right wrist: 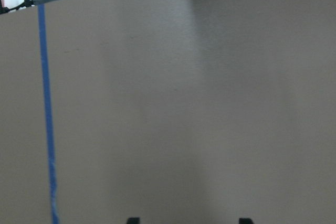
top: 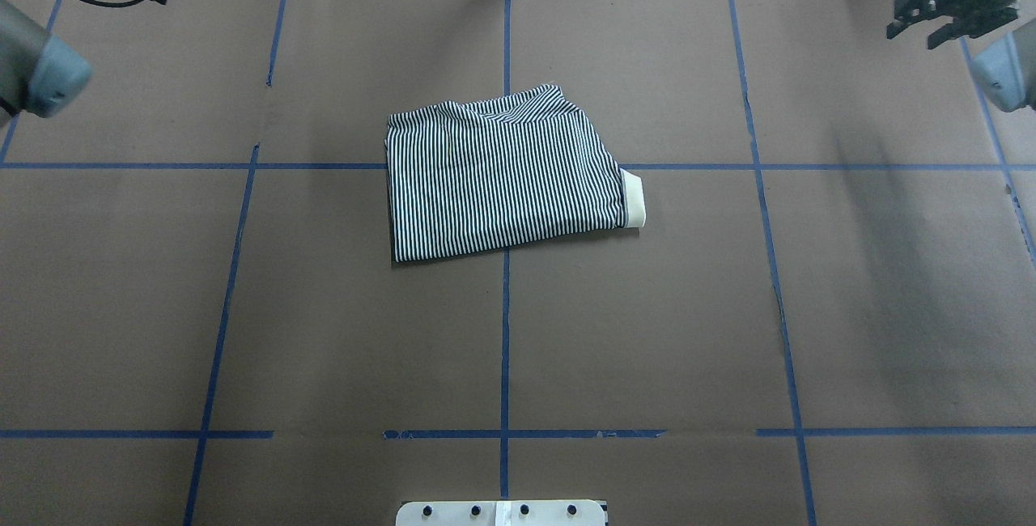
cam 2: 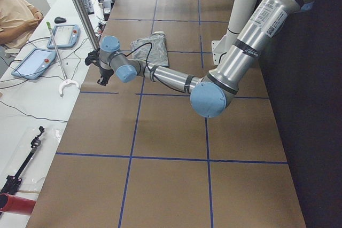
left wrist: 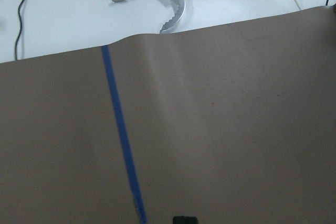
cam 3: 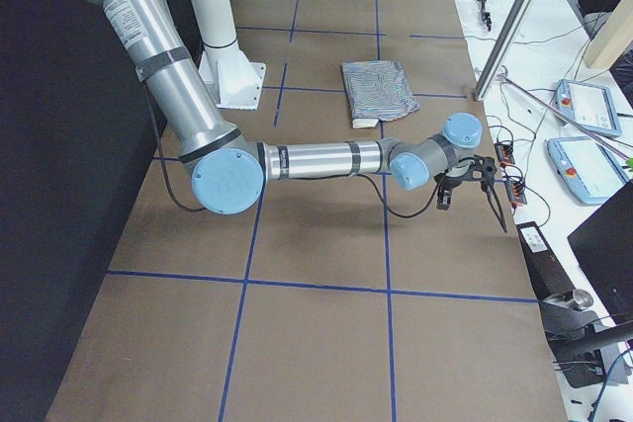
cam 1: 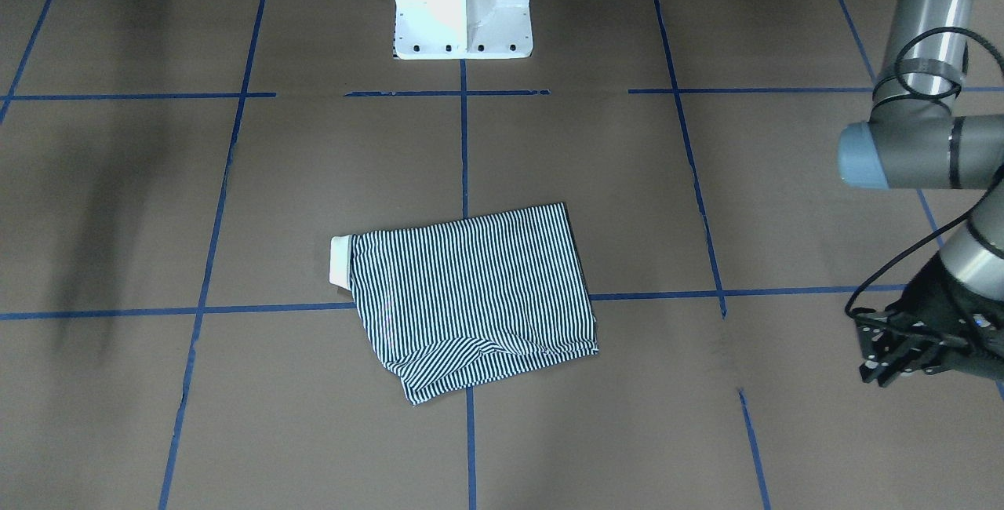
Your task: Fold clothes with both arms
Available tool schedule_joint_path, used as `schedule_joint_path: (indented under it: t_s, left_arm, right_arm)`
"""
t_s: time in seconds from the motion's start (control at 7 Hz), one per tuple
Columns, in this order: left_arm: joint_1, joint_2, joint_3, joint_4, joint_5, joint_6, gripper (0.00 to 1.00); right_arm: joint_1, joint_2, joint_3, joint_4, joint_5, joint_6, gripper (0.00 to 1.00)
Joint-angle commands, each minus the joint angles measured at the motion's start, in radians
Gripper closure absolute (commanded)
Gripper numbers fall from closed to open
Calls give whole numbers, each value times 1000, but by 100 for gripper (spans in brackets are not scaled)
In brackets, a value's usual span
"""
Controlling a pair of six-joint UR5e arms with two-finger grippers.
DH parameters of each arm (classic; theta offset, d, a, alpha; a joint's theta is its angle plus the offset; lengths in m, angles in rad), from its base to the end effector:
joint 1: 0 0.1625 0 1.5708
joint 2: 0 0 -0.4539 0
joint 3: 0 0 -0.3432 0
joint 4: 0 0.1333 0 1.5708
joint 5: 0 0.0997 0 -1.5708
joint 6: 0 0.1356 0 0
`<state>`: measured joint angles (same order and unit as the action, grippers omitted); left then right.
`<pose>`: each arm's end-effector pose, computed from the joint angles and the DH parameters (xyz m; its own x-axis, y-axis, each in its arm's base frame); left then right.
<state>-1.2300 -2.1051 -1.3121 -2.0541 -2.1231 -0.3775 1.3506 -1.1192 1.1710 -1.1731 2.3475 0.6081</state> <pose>0.1798 -0.6929 0.4749 0.7231 0.3287 -0.6075 0.0258 0.8660 0.4994 -0.1096 -0.6648 0.5969 0.6290 0.1303 0.7664 -0.1982 0.9802 -0.0041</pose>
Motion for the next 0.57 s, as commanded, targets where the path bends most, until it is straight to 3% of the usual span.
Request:
schedule_joint_path:
  t_s: [0.0,0.14,0.29,0.43]
  left_arm:
    - [-145,45,-102,232,-32,276,45]
    - [-196,80,-152,306,-82,326,41]
    - [-239,165,-252,351,-95,363,0]
    - [-259,241,-324,394,-124,376,0]
  right_arm:
    - [131,-120,126,-245,15,-409,0]
    - [149,-152,186,-335,6,-501,0]
    - [157,-204,226,-383,-14,-583,0]
    - [163,-264,277,-387,-13,-612,0]
